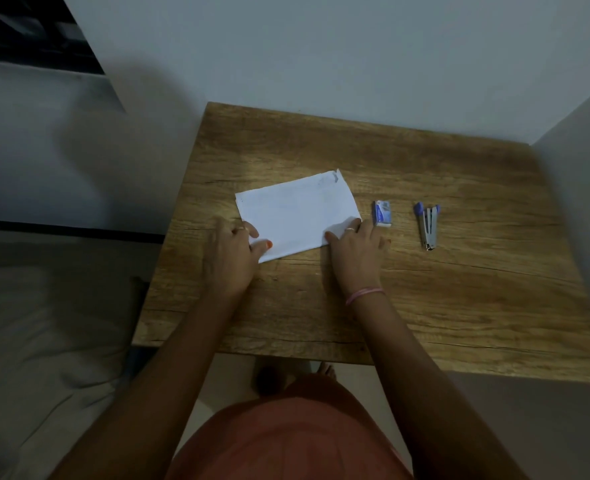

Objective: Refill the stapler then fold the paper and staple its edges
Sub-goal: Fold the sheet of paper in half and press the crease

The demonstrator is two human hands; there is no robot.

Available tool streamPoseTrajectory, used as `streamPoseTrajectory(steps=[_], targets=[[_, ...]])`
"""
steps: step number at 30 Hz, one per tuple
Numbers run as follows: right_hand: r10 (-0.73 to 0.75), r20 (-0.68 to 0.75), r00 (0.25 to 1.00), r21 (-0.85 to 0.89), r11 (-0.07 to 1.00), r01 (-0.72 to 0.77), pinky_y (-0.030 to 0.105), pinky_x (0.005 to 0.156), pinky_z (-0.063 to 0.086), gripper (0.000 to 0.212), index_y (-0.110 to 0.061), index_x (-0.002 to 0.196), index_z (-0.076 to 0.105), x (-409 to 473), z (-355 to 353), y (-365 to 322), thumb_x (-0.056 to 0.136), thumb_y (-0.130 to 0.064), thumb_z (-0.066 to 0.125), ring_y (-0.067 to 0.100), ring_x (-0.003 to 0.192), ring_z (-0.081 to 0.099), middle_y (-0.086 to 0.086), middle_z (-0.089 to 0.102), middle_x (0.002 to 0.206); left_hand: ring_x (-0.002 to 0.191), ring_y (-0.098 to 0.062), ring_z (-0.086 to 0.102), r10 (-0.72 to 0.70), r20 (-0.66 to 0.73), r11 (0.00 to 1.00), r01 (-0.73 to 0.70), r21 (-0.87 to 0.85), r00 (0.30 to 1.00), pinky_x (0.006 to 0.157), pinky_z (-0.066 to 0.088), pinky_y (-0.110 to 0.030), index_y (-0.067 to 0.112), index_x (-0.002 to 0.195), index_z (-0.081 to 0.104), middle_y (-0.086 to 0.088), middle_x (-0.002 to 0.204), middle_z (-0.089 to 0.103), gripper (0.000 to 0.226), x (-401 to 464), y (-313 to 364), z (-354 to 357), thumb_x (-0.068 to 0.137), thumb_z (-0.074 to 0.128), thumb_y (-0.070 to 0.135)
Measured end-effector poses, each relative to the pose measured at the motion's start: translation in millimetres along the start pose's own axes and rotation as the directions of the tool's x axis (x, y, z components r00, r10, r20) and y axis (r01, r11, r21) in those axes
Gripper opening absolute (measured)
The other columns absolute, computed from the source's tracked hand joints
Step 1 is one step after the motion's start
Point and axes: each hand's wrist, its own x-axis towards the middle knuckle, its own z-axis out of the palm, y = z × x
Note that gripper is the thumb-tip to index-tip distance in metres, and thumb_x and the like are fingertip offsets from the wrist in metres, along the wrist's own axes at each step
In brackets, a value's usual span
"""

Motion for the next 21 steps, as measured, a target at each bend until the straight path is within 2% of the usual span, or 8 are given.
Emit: streamPoseTrajectory(steps=[2, 4, 7, 13, 18, 21], targets=[[0.023, 0.008, 1.000, 0.002, 1.000, -0.023, 0.055, 0.101, 0.034, 0.064, 0.000, 0.140, 0.034, -2.3, -2.0, -1.4, 0.098, -0.049, 0.038, 0.034, 0.128, 0.036, 0.017, 0.041, 0.138, 0.117, -0.026, 0.042, 0.049, -0.034, 0.994, -0.045, 0.103, 0.998, 0.094, 0.037, -0.037, 0.020, 0.112, 0.067, -0.009, 0.126, 0.047, 0.037, -1.4, -5.8, 1.8, 0.087, 0.065, 0.047], [0.044, 0.029, 0.999, 0.009, 0.999, -0.044, 0.054, 0.098, 0.036, 0.071, -0.001, 0.143, 0.030, -3.4, -5.0, -4.0, 0.096, -0.053, 0.039, 0.034, 0.131, 0.034, 0.017, 0.041, 0.140, 0.127, -0.028, 0.034, 0.074, -0.010, 0.985, -0.072, 0.157, 0.997, 0.103, 0.028, -0.044, 0.023, 0.119, 0.066, -0.008, 0.136, 0.042, 0.041, -2.8, -10.9, 2.3, 0.087, 0.062, 0.049], [0.039, 0.069, 0.997, 0.004, 0.999, -0.039, 0.059, 0.104, 0.029, 0.083, -0.001, 0.147, 0.021, -7.6, -5.3, -8.5, 0.093, -0.061, 0.038, 0.035, 0.138, 0.026, 0.016, 0.038, 0.148, 0.134, -0.028, 0.025, 0.080, 0.035, 0.985, -0.085, 0.153, 0.996, 0.109, 0.017, -0.048, 0.026, 0.126, 0.063, -0.006, 0.145, 0.038, 0.045, -3.1, -16.9, 2.0, 0.088, 0.060, 0.051], [0.019, 0.077, 0.997, 0.021, 1.000, -0.021, 0.073, 0.104, 0.009, 0.113, 0.002, 0.149, 0.009, -21.7, -1.6, -13.4, 0.078, -0.083, 0.032, 0.037, 0.144, 0.015, 0.020, 0.023, 0.156, 0.138, -0.026, 0.020, 0.068, 0.072, 0.990, -0.076, 0.119, 0.995, 0.108, 0.012, -0.048, 0.033, 0.125, 0.063, -0.001, 0.148, 0.037, 0.048, -0.2, -25.4, -1.3, 0.083, 0.064, 0.055], [0.056, 0.114, 0.992, 0.081, 0.995, -0.065, 0.077, 0.100, 0.006, 0.141, -0.001, 0.149, -0.007, -23.6, -0.3, -20.7, 0.055, -0.098, 0.034, 0.041, 0.145, 0.010, 0.024, 0.012, 0.158, 0.139, -0.025, 0.020, 0.080, 0.094, 0.988, -0.091, 0.124, 0.992, 0.108, 0.011, -0.049, 0.037, 0.126, 0.062, 0.001, 0.149, 0.036, 0.053, 1.4, -31.4, -4.9, 0.078, 0.066, 0.059], [0.077, 0.145, 0.986, 0.107, 0.990, -0.093, 0.079, 0.100, 0.001, 0.151, -0.001, 0.148, -0.015, -25.7, 3.3, -26.5, 0.046, -0.102, 0.034, 0.042, 0.146, 0.001, 0.026, 0.002, 0.158, 0.138, -0.026, 0.020, 0.102, 0.078, 0.986, -0.111, 0.125, 0.992, 0.107, 0.011, -0.048, 0.035, 0.123, 0.064, 0.000, 0.148, 0.037, 0.053, 1.7, -31.1, -6.1, 0.076, 0.068, 0.058]])
